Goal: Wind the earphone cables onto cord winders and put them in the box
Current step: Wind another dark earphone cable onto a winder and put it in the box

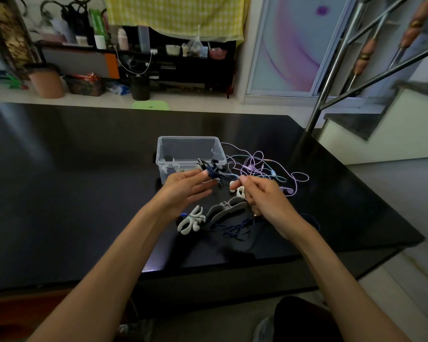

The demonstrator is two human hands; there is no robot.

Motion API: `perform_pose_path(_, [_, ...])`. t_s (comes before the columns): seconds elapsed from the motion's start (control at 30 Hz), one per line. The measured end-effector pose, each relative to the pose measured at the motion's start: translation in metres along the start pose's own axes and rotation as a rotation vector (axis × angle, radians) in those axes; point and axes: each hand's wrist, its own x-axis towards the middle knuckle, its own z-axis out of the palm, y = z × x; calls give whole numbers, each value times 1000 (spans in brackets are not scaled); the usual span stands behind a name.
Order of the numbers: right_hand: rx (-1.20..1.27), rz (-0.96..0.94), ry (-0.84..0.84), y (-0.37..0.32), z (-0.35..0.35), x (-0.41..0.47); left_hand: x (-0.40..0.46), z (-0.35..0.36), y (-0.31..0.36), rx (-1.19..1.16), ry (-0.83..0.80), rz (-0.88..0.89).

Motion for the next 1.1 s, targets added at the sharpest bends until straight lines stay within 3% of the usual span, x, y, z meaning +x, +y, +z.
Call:
perform_pose_path(0.17, [-133, -67, -58, -2, 7, -5, -2, 10, -12, 114, 94, 145])
perform_pose_path(0.33, [-619, -194, -144, 0, 19, -13, 1, 14, -30, 412, 183, 309])
perform_pose_path(0.5, [-654, -223, -8, -1, -7, -11, -5, 16, -16, 458, -137, 72])
perform_pose_path(0.63, [-611, -268, 130, 4, -34, -15, -11, 14, -8, 527, -295, -105])
perform_pose_path(0.97, [-514, -197, -117, 4, -34, -15, -19, 6, 4, 791, -550, -220])
perform_pose_path(1.1, [-568, -121, -243, 8, -33, -14, -17, 1, 2, 878, -574, -217])
